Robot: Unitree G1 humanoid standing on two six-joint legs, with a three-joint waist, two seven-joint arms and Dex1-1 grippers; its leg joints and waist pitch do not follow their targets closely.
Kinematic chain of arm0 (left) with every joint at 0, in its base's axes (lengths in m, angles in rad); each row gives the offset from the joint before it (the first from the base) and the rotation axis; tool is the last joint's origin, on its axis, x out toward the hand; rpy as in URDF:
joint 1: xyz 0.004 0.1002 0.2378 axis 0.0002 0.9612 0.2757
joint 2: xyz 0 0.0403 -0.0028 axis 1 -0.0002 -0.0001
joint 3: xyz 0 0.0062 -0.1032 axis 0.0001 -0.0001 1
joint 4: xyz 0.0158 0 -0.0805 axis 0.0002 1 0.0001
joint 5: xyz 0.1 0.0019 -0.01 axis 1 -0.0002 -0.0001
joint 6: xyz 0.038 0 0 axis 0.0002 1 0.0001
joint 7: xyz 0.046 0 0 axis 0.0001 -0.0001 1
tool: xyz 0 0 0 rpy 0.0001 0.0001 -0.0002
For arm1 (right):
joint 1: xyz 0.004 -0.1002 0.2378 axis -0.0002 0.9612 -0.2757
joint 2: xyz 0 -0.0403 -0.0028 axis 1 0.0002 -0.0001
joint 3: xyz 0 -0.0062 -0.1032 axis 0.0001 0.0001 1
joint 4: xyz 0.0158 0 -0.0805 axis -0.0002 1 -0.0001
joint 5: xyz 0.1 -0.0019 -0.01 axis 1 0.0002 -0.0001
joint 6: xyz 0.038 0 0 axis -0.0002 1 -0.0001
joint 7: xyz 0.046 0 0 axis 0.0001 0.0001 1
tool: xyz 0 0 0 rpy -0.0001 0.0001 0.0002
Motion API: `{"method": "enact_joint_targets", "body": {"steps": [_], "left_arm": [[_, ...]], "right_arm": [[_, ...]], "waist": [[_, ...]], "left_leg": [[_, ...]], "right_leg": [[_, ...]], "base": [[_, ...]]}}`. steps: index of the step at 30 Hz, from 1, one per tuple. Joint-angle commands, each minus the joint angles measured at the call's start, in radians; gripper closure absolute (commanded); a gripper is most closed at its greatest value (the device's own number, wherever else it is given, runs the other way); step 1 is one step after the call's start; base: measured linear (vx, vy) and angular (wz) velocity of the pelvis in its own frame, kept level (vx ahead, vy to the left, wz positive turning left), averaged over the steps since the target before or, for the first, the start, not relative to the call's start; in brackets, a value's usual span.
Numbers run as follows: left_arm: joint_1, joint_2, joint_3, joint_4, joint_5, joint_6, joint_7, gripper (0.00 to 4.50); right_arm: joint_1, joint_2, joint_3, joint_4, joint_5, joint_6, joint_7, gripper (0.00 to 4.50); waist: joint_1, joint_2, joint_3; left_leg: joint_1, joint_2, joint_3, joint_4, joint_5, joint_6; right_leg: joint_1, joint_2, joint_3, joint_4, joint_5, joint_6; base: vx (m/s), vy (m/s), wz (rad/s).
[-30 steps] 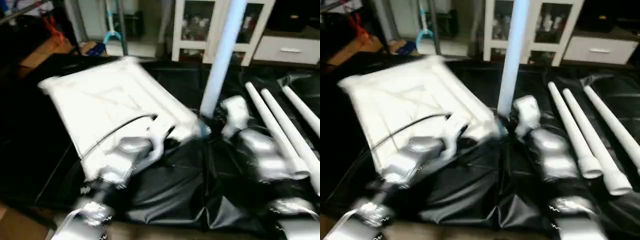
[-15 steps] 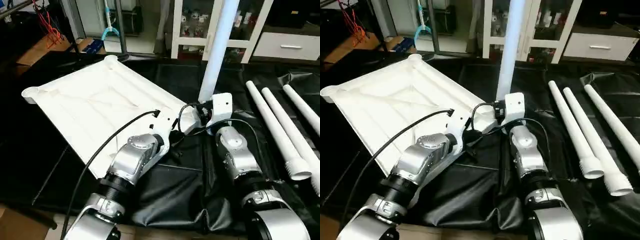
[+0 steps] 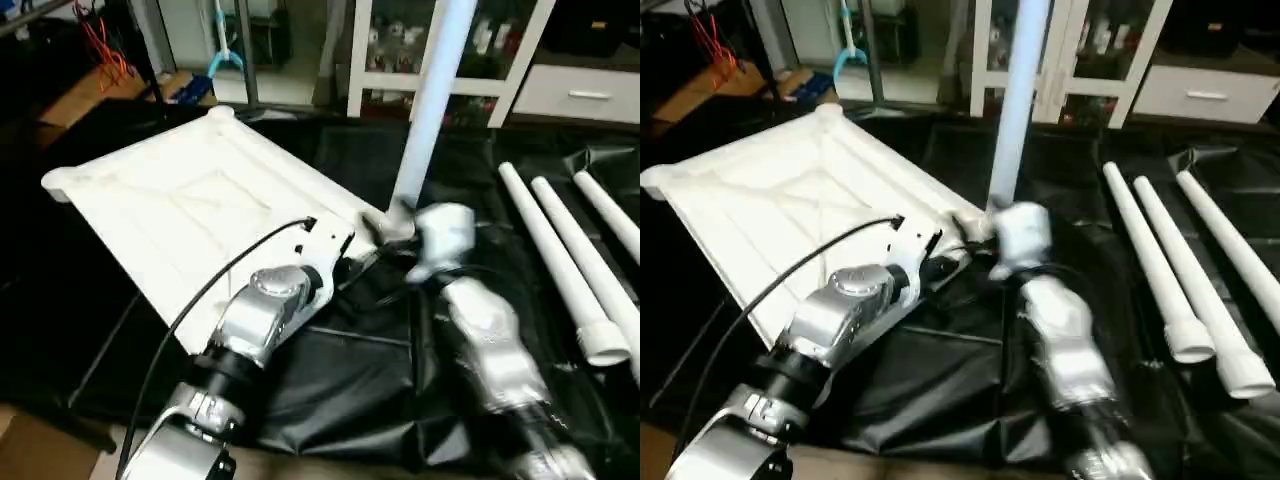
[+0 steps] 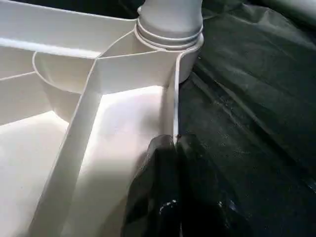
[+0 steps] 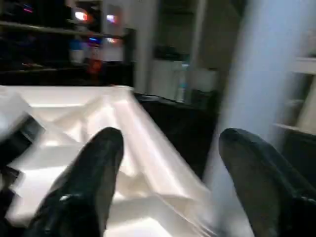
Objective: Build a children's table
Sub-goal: Rotate leg to tighten
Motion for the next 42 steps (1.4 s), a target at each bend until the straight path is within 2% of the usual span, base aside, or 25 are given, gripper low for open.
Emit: {"method": "enact_joint_targets", "body": {"steps": [1, 2, 5, 7, 9, 10, 11, 15, 16, 17, 19, 21, 22, 24, 26, 27, 28, 29, 32, 33, 34, 35, 38, 40, 42], "left_arm": [[-0.011, -0.005, 0.034, 0.055, 0.001, -0.021, 0.03, 4.5], [-0.047, -0.047, 0.063, 0.081, -0.031, -0.104, 0.029, 4.5], [-0.074, -0.087, 0.095, 0.09, -0.071, -0.163, 0.025, 4.5], [-0.1, -0.119, 0.122, 0.074, -0.119, -0.191, 0.005, 4.5], [-0.106, -0.118, 0.123, 0.049, -0.14, -0.198, -0.03, 4.5], [-0.105, -0.113, 0.125, 0.026, -0.154, -0.196, -0.055, 4.1], [-0.105, -0.111, 0.125, 0.015, -0.16, -0.194, -0.066, 4.06], [-0.098, -0.057, 0.123, -0.094, -0.192, -0.114, -0.174, 3.69], [-0.09, -0.032, 0.11, -0.122, -0.182, -0.104, -0.193, 3.69], [-0.08, -0.001, 0.093, -0.153, -0.169, -0.106, -0.207, 3.62], [-0.048, 0.09, 0.079, -0.233, -0.162, -0.09, -0.248, 3.61], [-0.027, 0.159, 0.077, -0.28, -0.152, -0.077, -0.28, 3.61], [-0.003, 0.236, 0.071, -0.318, -0.128, -0.069, -0.311, 3.61], [0.06, 0.424, 0.083, -0.402, -0.089, -0.034, -0.396, 3.61], [0.132, 0.581, 0.124, -0.477, -0.108, 0.007, -0.508, 3.61], [0.135, 0.587, 0.126, -0.48, -0.11, 0.009, -0.513, 3.61], [0.224, 0.734, 0.172, -0.552, -0.15, 0.065, -0.627, 3.61], [0.281, 0.815, 0.199, -0.595, -0.179, 0.102, -0.694, 3.61], [0.345, 0.885, 0.219, -0.635, -0.207, 0.134, -0.746, 3.61], [0.394, 0.925, 0.22, -0.668, -0.223, 0.158, -0.765, 3.61], [0.422, 0.95, 0.214, -0.692, -0.232, 0.17, -0.774, 3.61], [0.466, 0.984, 0.196, -0.735, -0.244, 0.187, -0.785, 3.61], [0.522, 1.024, 0.175, -0.804, -0.257, 0.239, -0.802, 3.61], [0.564, 1.064, 0.15, -0.825, -0.222, 0.248, -0.806, 3.61], [0.588, 1.075, 0.115, -0.827, -0.187, 0.253, -0.796, 3.61]], "right_arm": [[0.025, -0.015, -0.013, -0.065, -0.03, 0.036, 0.004, 0.76], [0.061, -0.041, -0.031, -0.108, -0.053, 0.056, -0.027, 0.76], [0.083, -0.057, -0.048, -0.136, -0.067, 0.072, -0.058, 0.76], [0.11, -0.075, -0.058, -0.177, -0.066, 0.105, -0.087, 0.76], [0.125, -0.08, -0.065, -0.201, -0.068, 0.125, -0.091, 0.76], [0.133, -0.08, -0.068, -0.21, -0.064, 0.138, -0.088, 0.66], [0.136, -0.08, -0.07, -0.214, -0.062, 0.145, -0.087, 0.66], [0.16, -0.077, -0.067, -0.252, -0.047, 0.198, -0.072, 0.66], [0.162, -0.077, -0.06, -0.255, -0.047, 0.203, -0.071, 0.66], [0.163, -0.077, -0.052, -0.26, -0.043, 0.212, -0.068, 0.66], [0.16, -0.078, -0.033, -0.265, -0.036, 0.232, -0.049, 0.66], [0.159, -0.081, -0.025, -0.266, -0.034, 0.24, -0.036, 0.66], [0.158, -0.086, -0.019, -0.267, -0.033, 0.248, -0.024, 0.66], [0.159, -0.098, -0.016, -0.272, -0.032, 0.265, -0.005, 0.66], [0.161, -0.107, -0.021, -0.274, -0.026, 0.272, 0.008, 0.66], [0.161, -0.107, -0.021, -0.274, -0.026, 0.273, 0.009, 0.66], [0.162, -0.115, -0.028, -0.272, -0.023, 0.278, 0.018, 0.66], [0.162, -0.12, -0.03, -0.269, -0.02, 0.281, 0.024, 0.66], [0.159, -0.126, -0.029, -0.264, -0.018, 0.285, 0.031, 0.66], [0.158, -0.13, -0.028, -0.262, -0.016, 0.288, 0.034, 0.66], [0.156, -0.132, -0.027, -0.26, -0.015, 0.29, 0.038, 0.66], [0.15, -0.135, -0.024, -0.256, -0.014, 0.292, 0.048, 0.66], [0.138, -0.137, -0.023, -0.248, -0.014, 0.296, 0.055, 0.66], [0.131, -0.137, -0.024, -0.245, -0.013, 0.298, 0.059, 0.66], [0.131, -0.137, -0.023, -0.243, -0.012, 0.297, 0.06, 0.66]], "waist": [[0.004, 0.0, -0.064], [0.001, 0.003, -0.062], [0.002, -0.005, -0.061], [0.004, 0.007, -0.06], [0.013, 0.01, -0.071], [0.014, 0.009, -0.072], [0.016, 0.007, -0.073], [0.012, 0.008, -0.069], [0.012, -0.018, -0.068], [0.013, -0.01, -0.067], [0.011, -0.022, -0.064], [0.012, -0.012, -0.062], [0.011, -0.016, -0.06], [0.012, -0.012, -0.059], [-0.005, -0.006, -0.055], [0.0, -0.002, -0.056], [0.008, -0.007, -0.056], [0.01, -0.003, -0.053], [0.012, 0.0, -0.048], [0.016, -0.025, -0.048], [0.029, -0.014, -0.047], [0.029, -0.022, -0.045], [0.029, -0.023, -0.044], [0.028, -0.026, -0.043], [0.026, -0.037, -0.041]], "left_leg": [[0.007, 0.015, -0.016, -0.058, -0.009, 0.124], [0.008, 0.015, -0.016, -0.06, -0.04, 0.115], [0.008, 0.014, -0.016, -0.061, -0.076, 0.102], [0.006, 0.012, -0.016, -0.059, -0.068, 0.1], [0.003, 0.013, -0.017, -0.05, 0.018, 0.135], [0.001, 0.014, -0.019, -0.046, 0.055, 0.16], [-0.003, 0.016, -0.02, -0.043, 0.093, 0.184], [-0.003, 0.016, -0.018, -0.04, 0.098, 0.209], [-0.005, 0.016, -0.016, -0.043, 0.091, 0.21], [-0.001, 0.016, -0.015, -0.042, 0.09, 0.212], [-0.001, 0.018, -0.013, -0.044, 0.088, 0.208], [0.003, 0.02, -0.013, -0.045, 0.074, 0.194], [0.004, 0.023, -0.014, -0.049, 0.068, 0.183], [0.003, 0.024, -0.018, -0.051, 0.069, 0.169], [0.013, 0.02, -0.013, -0.054, 0.072, 0.13], [0.018, 0.019, -0.014, -0.053, 0.073, 0.121], [0.022, 0.02, -0.011, -0.055, 0.074, 0.11], [0.016, 0.022, -0.014, -0.06, 0.078, 0.107], [0.031, 0.02, -0.006, -0.065, 0.052, 0.074], [0.032, 0.02, -0.003, -0.066, 0.045, 0.07], [0.025, 0.021, -0.007, -0.069, 0.034, 0.061], [0.028, 0.02, -0.004, -0.071, 0.012, 0.049], [0.027, 0.019, -0.005, -0.074, 0.003, 0.026], [0.024, 0.017, -0.006, -0.075, -0.011, 0.017], [0.022, 0.017, -0.005, -0.076, -0.031, 0.014]], "right_leg": [[0.068, -0.044, 0.034, -0.06, 0.185, -0.277], [0.066, -0.045, 0.034, -0.065, 0.148, -0.276], [0.068, -0.046, 0.035, -0.071, 0.085, -0.265], [0.067, -0.047, 0.037, -0.071, 0.072, -0.264], [0.068, -0.047, 0.037, -0.056, 0.201, -0.283], [0.067, -0.046, 0.035, -0.05, 0.259, -0.294], [0.068, -0.049, 0.034, -0.043, 0.304, -0.3], [0.066, -0.05, 0.032, -0.043, 0.275, -0.303], [0.07, -0.051, 0.032, -0.042, 0.252, -0.301], [0.065, -0.05, 0.032, -0.045, 0.224, -0.294], [0.063, -0.048, 0.033, -0.046, 0.198, -0.287], [0.057, -0.047, 0.033, -0.045, 0.153, -0.28], [0.056, -0.047, 0.033, -0.046, 0.133, -0.273], [0.057, -0.048, 0.032, -0.043, 0.119, -0.258], [0.046, -0.038, 0.034, -0.043, 0.12, -0.246], [0.045, -0.039, 0.033, -0.041, 0.128, -0.249], [0.043, -0.039, 0.033, -0.041, 0.134, -0.254], [0.043, -0.042, 0.033, -0.036, 0.128, -0.251], [0.031, -0.032, 0.031, -0.042, 0.124, -0.249], [0.033, -0.033, 0.033, -0.042, 0.126, -0.251], [0.039, -0.041, 0.036, -0.039, 0.114, -0.246], [0.036, -0.039, 0.037, -0.042, 0.098, -0.241], [0.038, -0.039, 0.038, -0.041, 0.102, -0.231], [0.04, -0.038, 0.039, -0.042, 0.097, -0.225], [0.042, -0.039, 0.042, -0.046, 0.074, -0.215]], "base": [[0.0, 0.0, 0.0], [0.0, 0.0, 0.0], [0.0, 0.0, 0.0], [0.0, 0.0, 0.0], [0.0, 0.0, 0.0], [0.0, 0.0, 0.0], [0.0, 0.0, 0.0], [0.0, 0.0, 0.0], [0.0, 0.0, 0.0], [0.0, 0.0, 0.0], [0.0, 0.0, 0.0], [0.0, 0.0, 0.0], [0.0, 0.0, 0.0], [0.0, 0.0, 0.0], [0.0, 0.0, 0.0], [0.0, 0.0, 0.0], [0.0, 0.0, 0.0], [0.0, 0.0, 0.0], [0.0, 0.0, 0.0], [0.0, 0.0, 0.0], [0.0, 0.0, 0.0], [0.0, 0.0, 0.0], [0.0, 0.0, 0.0], [0.0, 0.0, 0.0], [0.0, 0.0, 0.0]]}}
